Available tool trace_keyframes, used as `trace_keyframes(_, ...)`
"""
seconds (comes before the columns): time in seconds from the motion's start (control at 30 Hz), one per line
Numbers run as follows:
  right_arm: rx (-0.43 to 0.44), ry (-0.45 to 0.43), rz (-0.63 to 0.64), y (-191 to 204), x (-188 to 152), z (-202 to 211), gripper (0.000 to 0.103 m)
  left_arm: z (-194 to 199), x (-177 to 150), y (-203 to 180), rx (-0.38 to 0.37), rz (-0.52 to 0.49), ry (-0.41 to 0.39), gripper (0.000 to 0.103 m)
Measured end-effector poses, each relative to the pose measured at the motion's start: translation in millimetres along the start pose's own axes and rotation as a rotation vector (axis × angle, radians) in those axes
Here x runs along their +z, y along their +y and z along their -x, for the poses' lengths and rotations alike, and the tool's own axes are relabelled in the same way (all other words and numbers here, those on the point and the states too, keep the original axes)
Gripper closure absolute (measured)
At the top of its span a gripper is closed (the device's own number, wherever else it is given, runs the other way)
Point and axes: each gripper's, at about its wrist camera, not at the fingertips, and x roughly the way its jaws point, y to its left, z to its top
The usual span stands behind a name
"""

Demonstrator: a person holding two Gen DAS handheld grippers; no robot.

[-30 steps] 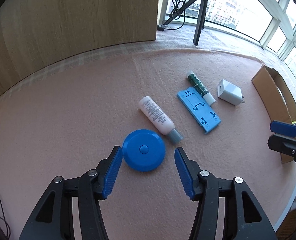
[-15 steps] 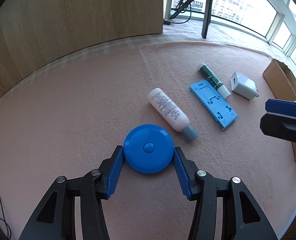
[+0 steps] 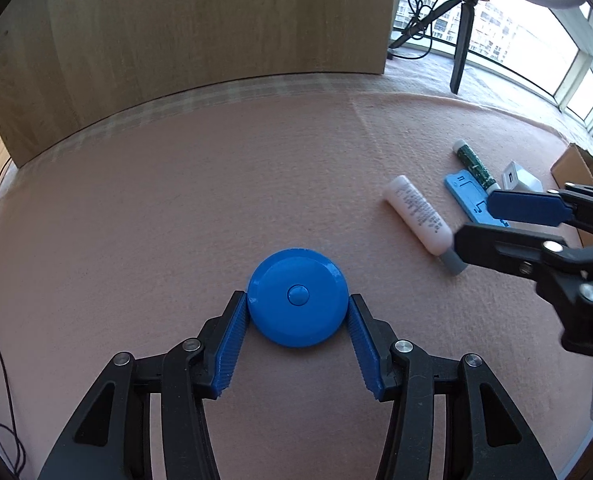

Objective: Organize objects
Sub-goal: 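Grasp the white lotion bottle with the right gripper while the left gripper holds the tape measure, then carry the lotion bottle with the right gripper into the box while the left gripper carries the tape measure there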

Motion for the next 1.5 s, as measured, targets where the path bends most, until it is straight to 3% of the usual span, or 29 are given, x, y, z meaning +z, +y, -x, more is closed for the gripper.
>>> trace_keyframes(0.33,-0.063,0.055,0.068,16,19,-40,0.062,0,-1,10,-0.018,0.026,-0.002,0.049)
trace_keyframes(0.6,-0.113,0.071,0.119,26,17,-53,0.084,3,-3,10,0.006,0.026,0.001,0.05)
trace_keyframes(1.07,-0.109,0.068,0.13,32,-19,-32,0.084,32,-28,2,0.005,0.055,-0.023,0.05)
trace_keyframes(1.5,-0.07,-0.026,0.045,13,-56,41,0.084,85,-32,-33,-0.023,0.031,-0.103,0.05)
